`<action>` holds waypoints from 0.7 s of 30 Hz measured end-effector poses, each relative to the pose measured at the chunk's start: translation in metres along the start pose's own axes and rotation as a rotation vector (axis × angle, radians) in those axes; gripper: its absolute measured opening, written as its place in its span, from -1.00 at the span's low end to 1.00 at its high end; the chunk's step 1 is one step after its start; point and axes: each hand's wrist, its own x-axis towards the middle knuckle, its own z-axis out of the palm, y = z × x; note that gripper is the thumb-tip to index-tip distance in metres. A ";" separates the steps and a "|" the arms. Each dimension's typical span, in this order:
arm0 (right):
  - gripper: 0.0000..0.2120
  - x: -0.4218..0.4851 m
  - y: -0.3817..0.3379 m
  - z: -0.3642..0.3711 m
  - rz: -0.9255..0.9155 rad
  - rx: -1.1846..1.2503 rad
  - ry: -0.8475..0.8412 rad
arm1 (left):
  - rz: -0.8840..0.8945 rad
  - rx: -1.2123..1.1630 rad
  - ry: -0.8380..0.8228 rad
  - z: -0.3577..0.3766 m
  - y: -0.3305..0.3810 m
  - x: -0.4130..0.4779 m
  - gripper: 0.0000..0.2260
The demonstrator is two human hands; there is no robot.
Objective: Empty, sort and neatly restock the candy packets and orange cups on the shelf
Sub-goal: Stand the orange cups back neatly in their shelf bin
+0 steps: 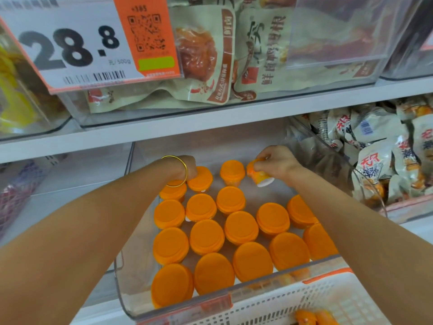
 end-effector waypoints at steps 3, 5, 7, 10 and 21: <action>-0.80 -0.001 0.003 0.006 -0.033 -0.039 0.038 | 0.016 0.082 -0.005 0.001 -0.004 -0.004 -0.88; -0.77 -0.001 0.004 0.009 -0.072 -0.107 0.043 | 0.012 0.127 0.055 0.002 -0.002 -0.008 -0.83; -0.69 -0.001 0.003 0.012 -0.102 -0.237 0.022 | 0.043 0.179 0.213 0.004 0.006 -0.014 -0.77; -0.63 -0.004 0.001 0.012 -0.127 -0.409 -0.053 | 0.241 0.168 0.377 0.008 0.017 -0.017 -0.64; -0.28 0.004 0.005 0.021 -0.221 -0.397 -0.176 | 0.321 0.141 0.015 0.013 0.013 -0.021 -0.52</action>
